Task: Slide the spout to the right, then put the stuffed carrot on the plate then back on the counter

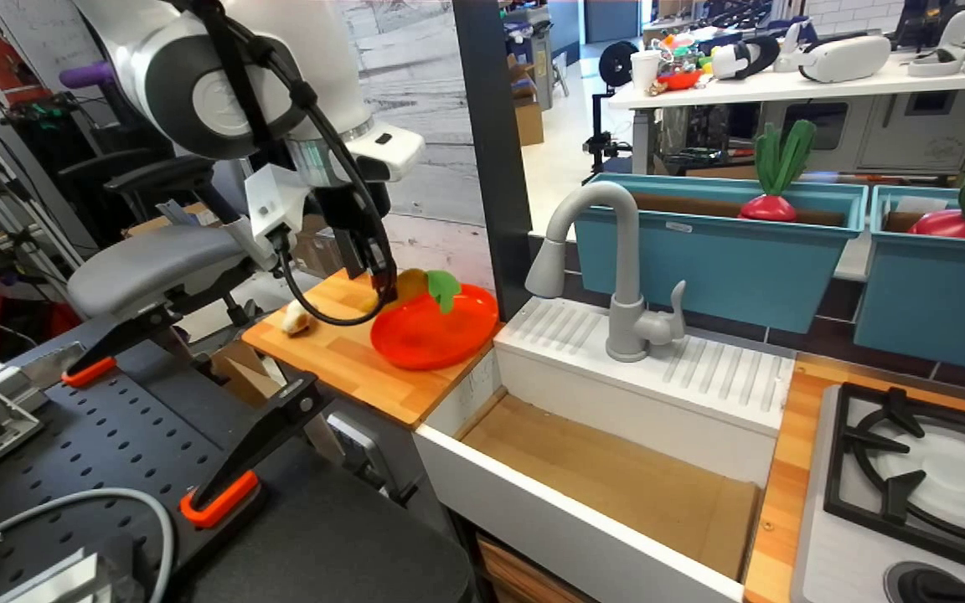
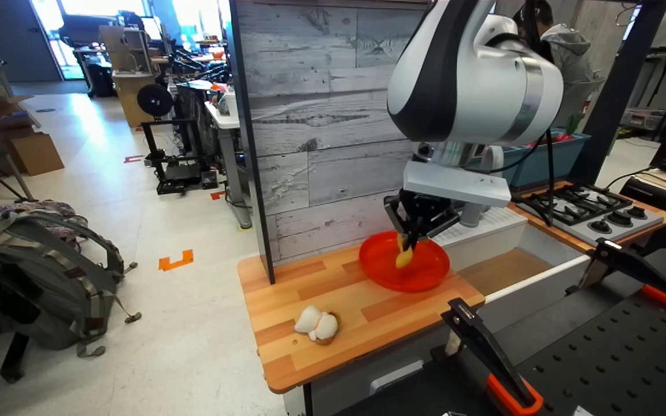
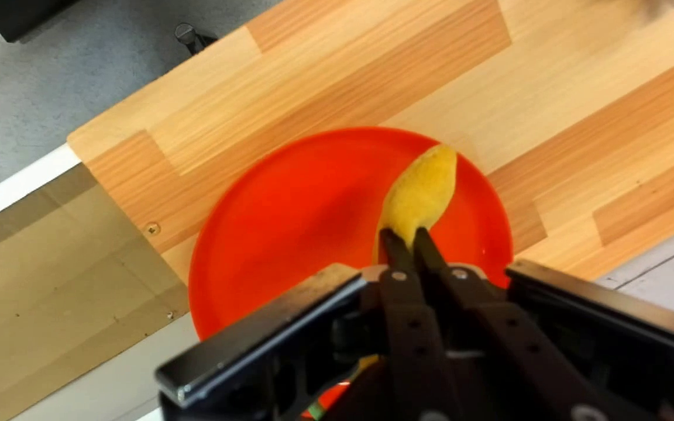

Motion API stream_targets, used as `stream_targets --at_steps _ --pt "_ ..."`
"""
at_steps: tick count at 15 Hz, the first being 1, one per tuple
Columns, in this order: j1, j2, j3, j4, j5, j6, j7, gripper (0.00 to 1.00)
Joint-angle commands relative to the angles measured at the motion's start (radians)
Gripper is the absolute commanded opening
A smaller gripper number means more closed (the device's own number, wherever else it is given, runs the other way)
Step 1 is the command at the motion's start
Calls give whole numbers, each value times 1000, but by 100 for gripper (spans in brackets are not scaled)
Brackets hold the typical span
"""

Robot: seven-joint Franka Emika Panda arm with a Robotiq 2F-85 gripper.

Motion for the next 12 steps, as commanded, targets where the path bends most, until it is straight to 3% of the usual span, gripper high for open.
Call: stream_targets --at_steps 1,8,9,10,12 --pt "-20 74 0 97 3 -67 -20 1" --pt "-15 182 -21 237 3 -171 -11 1" --pt "-13 191 -23 248 4 -180 -8 30" --pt "-14 198 -22 259 4 -187 -9 32" --pt "-16 205 -18 268 5 -187 -15 45"
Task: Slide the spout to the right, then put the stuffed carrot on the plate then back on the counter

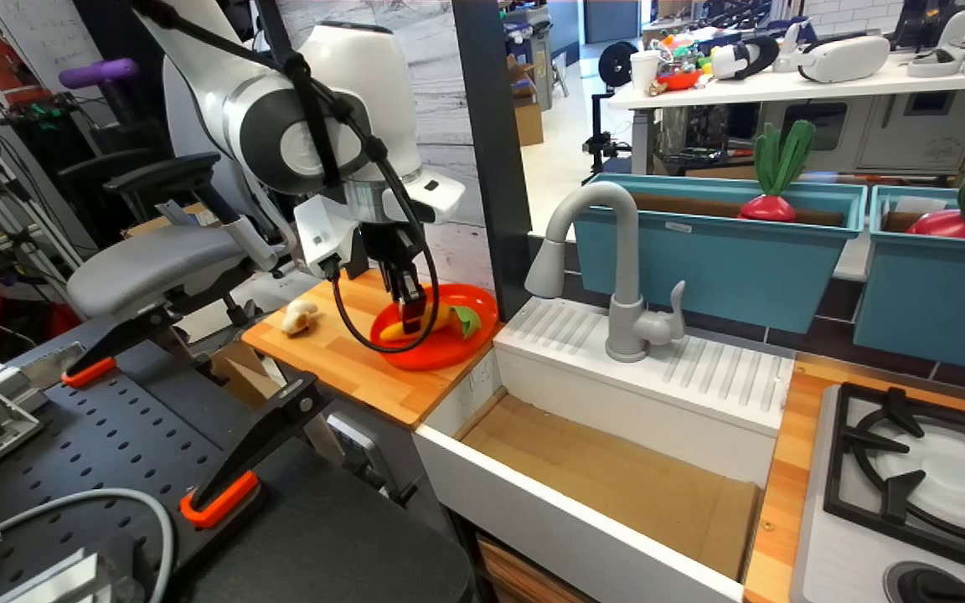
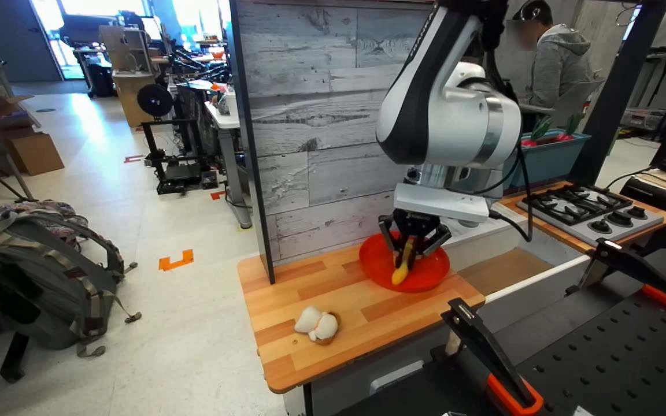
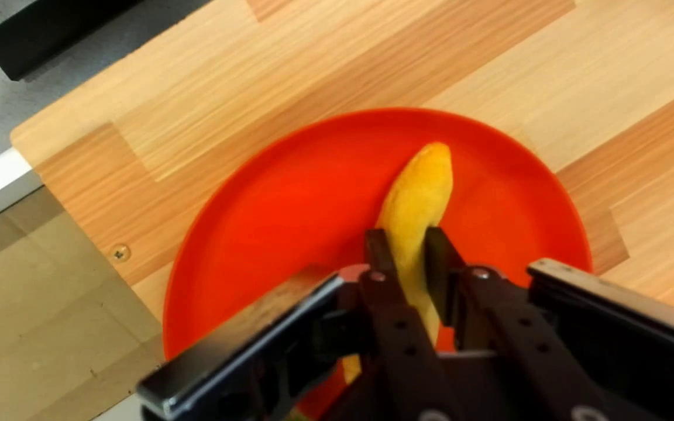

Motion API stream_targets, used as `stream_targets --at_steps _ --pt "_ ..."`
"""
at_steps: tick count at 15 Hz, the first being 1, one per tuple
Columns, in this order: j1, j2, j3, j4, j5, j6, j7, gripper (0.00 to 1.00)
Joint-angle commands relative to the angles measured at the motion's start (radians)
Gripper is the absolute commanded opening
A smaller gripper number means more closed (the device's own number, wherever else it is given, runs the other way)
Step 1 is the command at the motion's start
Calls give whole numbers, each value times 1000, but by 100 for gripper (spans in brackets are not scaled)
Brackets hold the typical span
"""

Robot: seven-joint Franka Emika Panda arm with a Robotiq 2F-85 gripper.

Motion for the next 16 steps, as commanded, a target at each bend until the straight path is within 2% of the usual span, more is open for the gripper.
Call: stream_targets --at_steps 1,3,7,11,16 --pt "0 22 -2 42 5 -31 -9 53" --pt "8 -6 -9 11 8 -18 2 68" --pt "-5 -111 16 -123 30 46 -8 98" --pt "0 -215 34 -251 39 102 -6 100" --pt "5 -247 27 -257 44 64 12 100"
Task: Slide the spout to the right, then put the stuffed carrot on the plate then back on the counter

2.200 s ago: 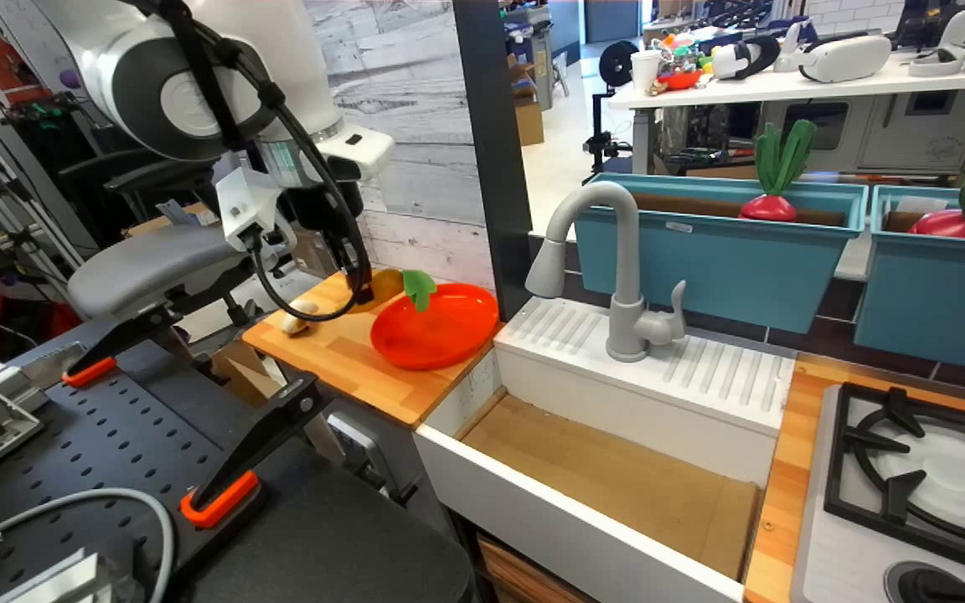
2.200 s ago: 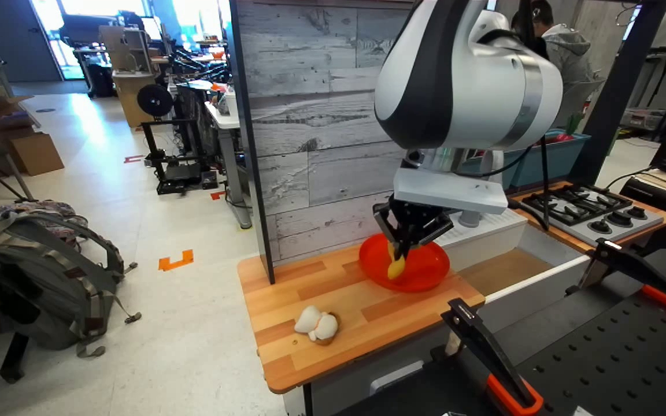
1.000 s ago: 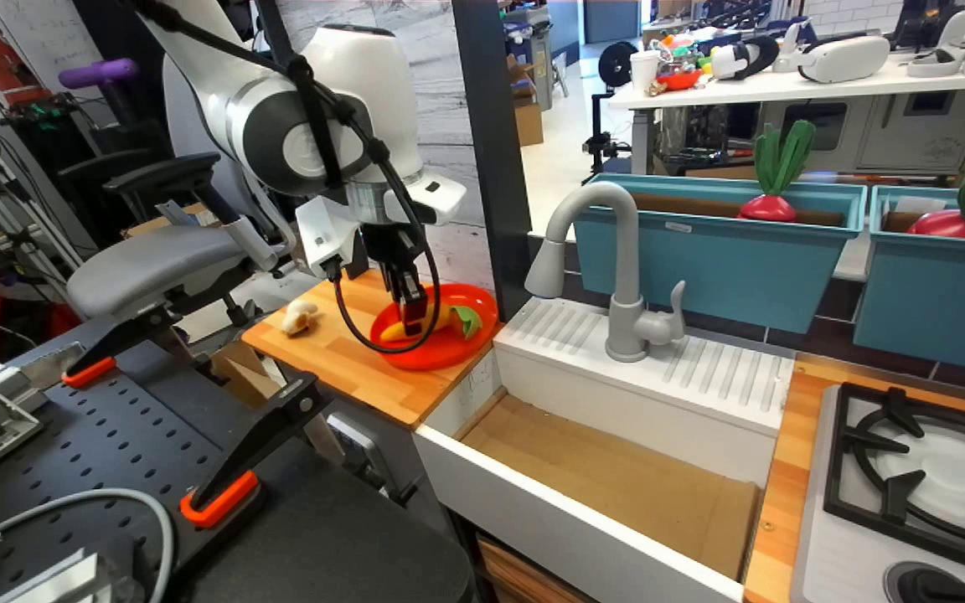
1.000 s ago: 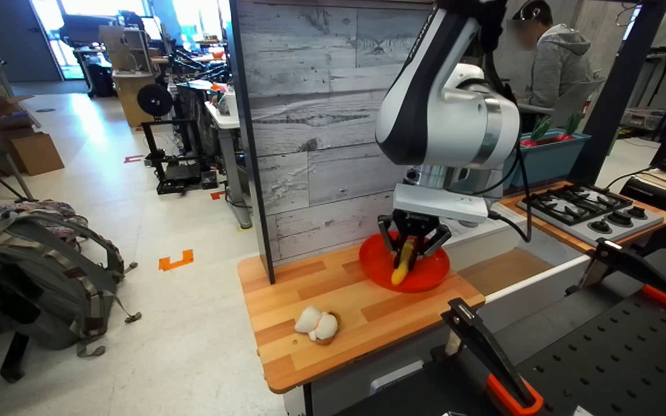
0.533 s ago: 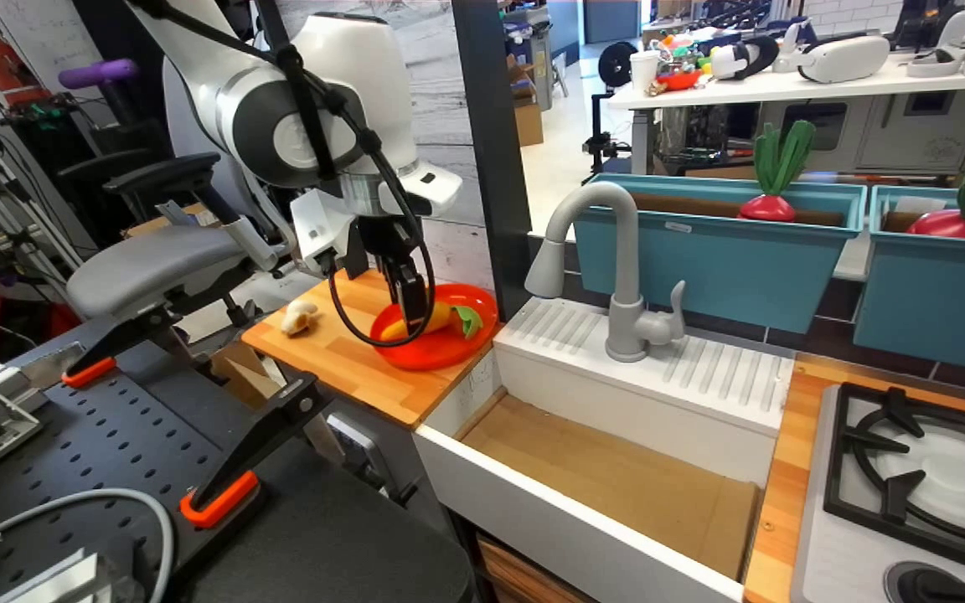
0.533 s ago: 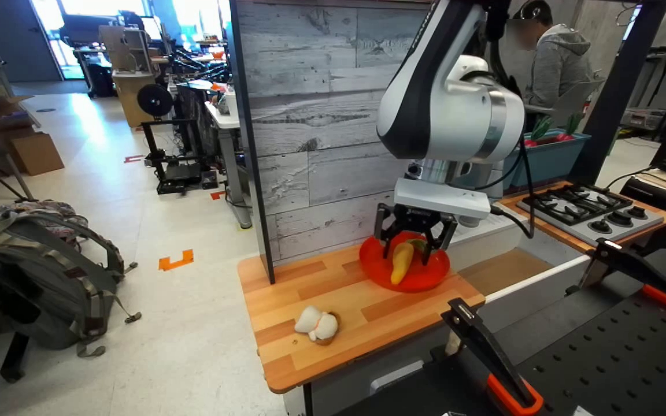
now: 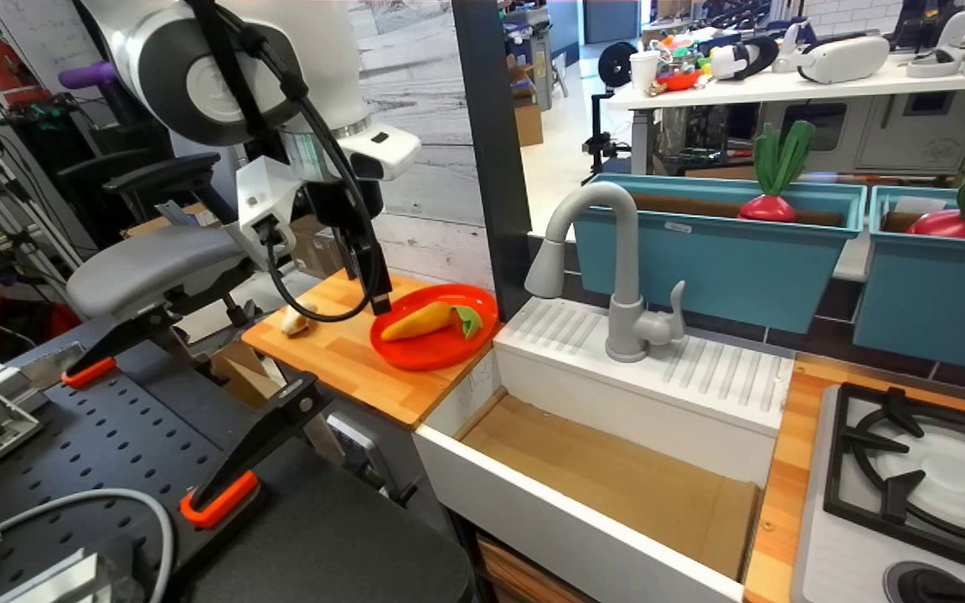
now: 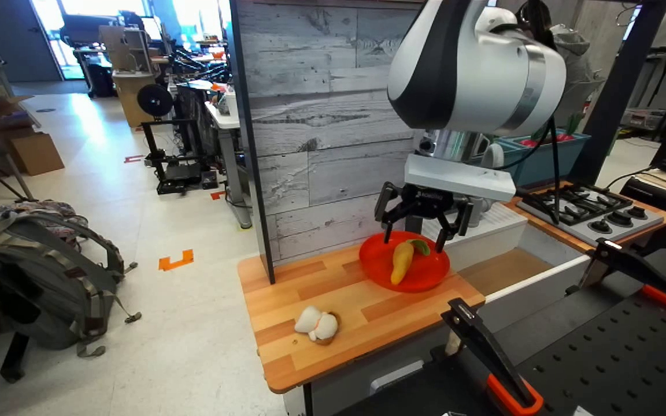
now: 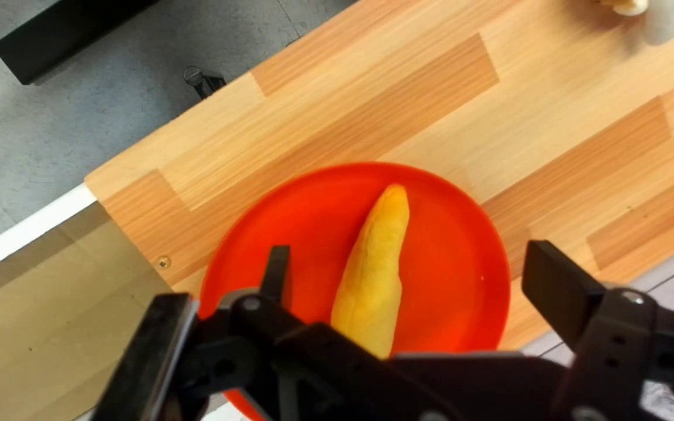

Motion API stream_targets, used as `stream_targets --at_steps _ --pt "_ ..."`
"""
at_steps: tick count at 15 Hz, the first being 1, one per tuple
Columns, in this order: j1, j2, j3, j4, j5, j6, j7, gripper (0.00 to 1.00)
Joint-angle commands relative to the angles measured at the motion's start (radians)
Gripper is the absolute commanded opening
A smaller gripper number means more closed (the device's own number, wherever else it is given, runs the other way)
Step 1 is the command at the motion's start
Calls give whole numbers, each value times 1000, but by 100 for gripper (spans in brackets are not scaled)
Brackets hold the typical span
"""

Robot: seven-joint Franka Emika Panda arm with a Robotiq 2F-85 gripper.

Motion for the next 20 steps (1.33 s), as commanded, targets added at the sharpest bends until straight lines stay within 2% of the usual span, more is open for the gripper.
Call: stream_targets --at_steps 1,6,12,19,20 --pt "2 -27 -6 -7 24 -15 14 100" --pt "19 35 -43 76 13 -69 59 100" --pt "44 154 -91 232 -9 -206 95 100" --pt "94 285 -118 380 -19 -266 141 100" --pt "103 299 -121 395 -20 -264 148 83"
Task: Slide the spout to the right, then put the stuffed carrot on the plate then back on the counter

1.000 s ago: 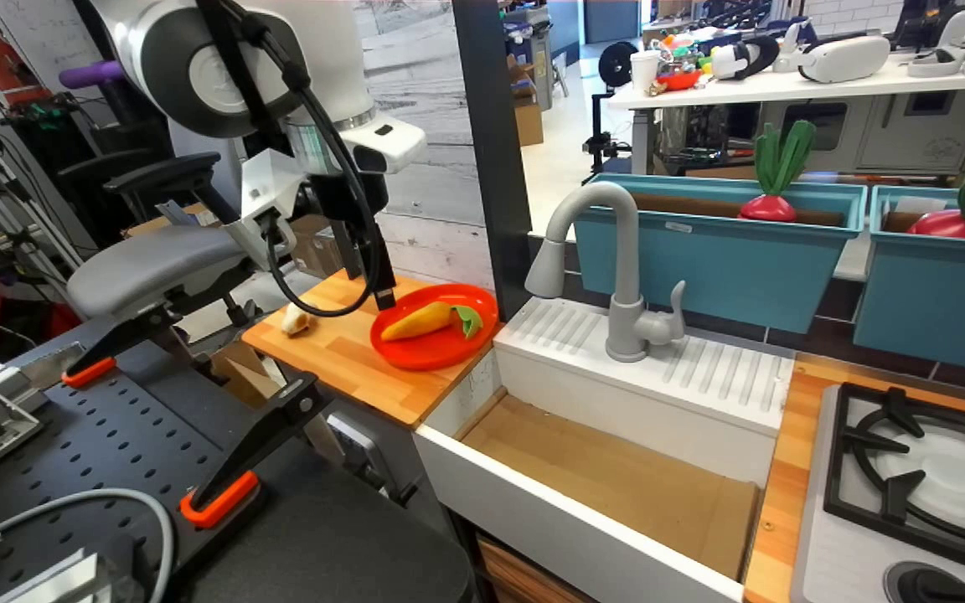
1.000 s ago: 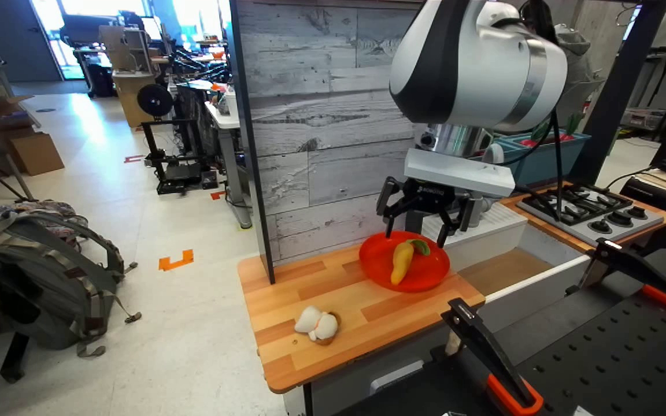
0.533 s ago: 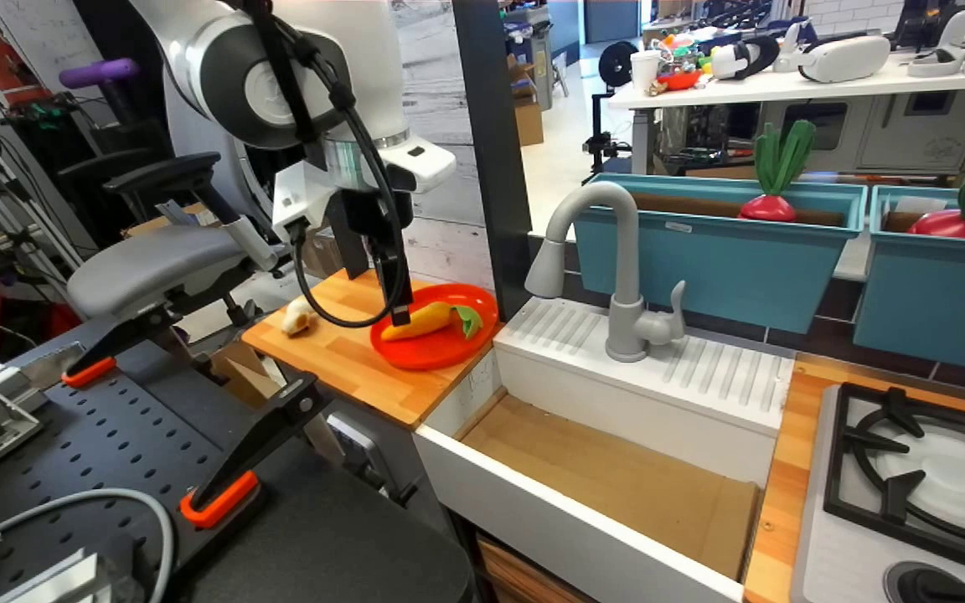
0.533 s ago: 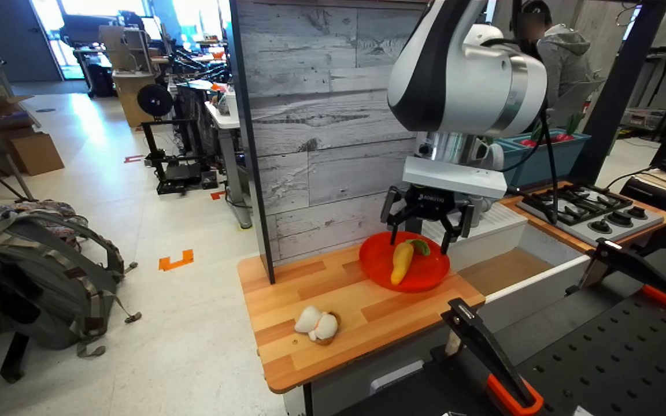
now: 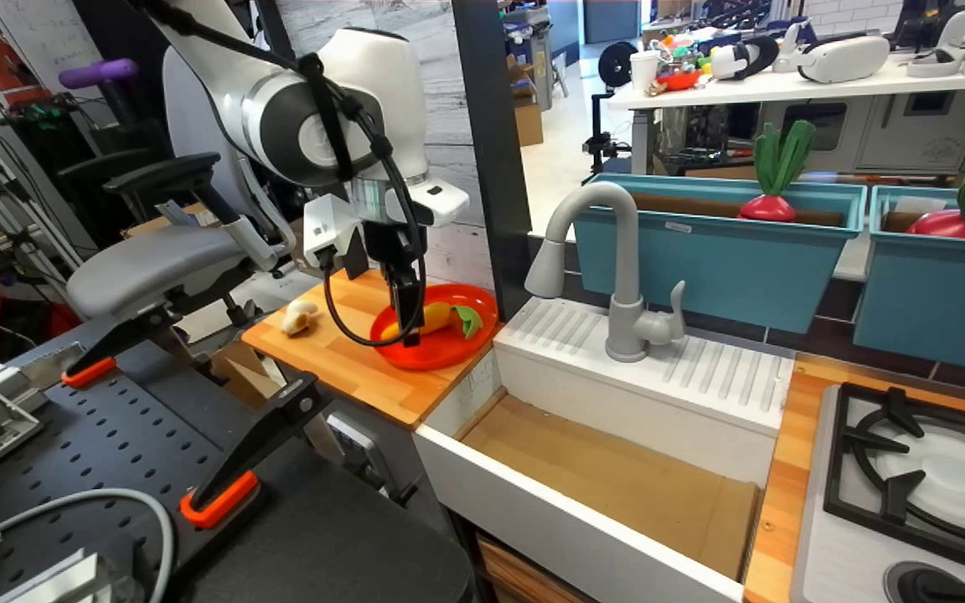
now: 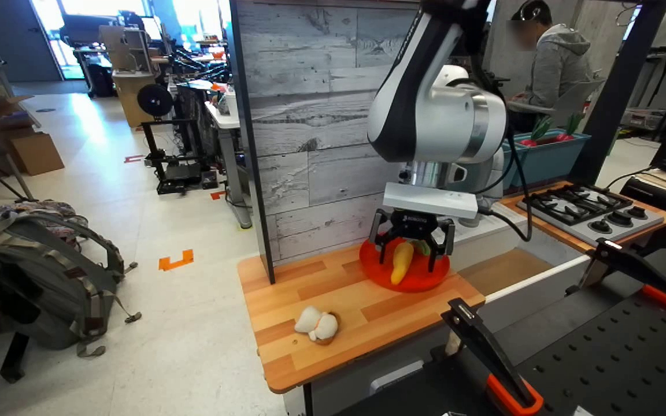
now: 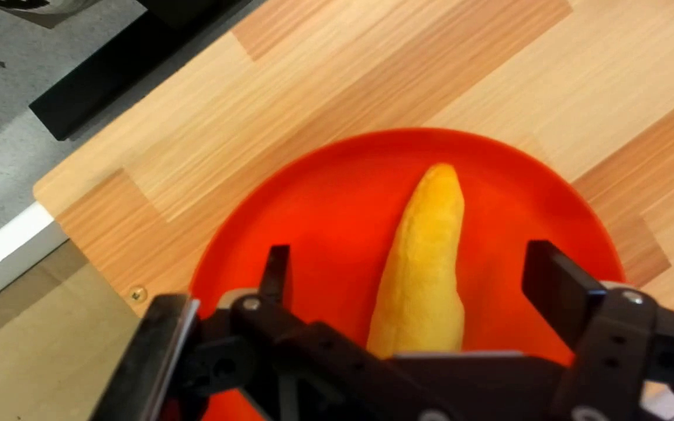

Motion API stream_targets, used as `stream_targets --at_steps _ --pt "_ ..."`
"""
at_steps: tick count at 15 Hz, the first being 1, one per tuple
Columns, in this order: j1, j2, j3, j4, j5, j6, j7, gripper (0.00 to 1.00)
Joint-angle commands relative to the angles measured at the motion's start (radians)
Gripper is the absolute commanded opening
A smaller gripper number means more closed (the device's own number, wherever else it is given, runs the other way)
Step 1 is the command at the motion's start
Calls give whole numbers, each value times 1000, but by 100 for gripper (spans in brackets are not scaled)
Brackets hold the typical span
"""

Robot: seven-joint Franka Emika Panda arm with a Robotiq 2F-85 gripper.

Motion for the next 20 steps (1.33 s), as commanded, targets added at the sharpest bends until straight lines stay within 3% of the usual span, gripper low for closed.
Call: stream_targets --at_steps 1,7,11,17,20 --pt "35 65 -21 91 -14 -39 36 74" --pt "46 59 -19 84 -6 -5 43 27" --pt "39 -9 -6 -24 5 82 18 1" --pt "42 -139 33 -227 11 281 -23 2" --pt "59 -202 57 -283 -4 282 -43 2"
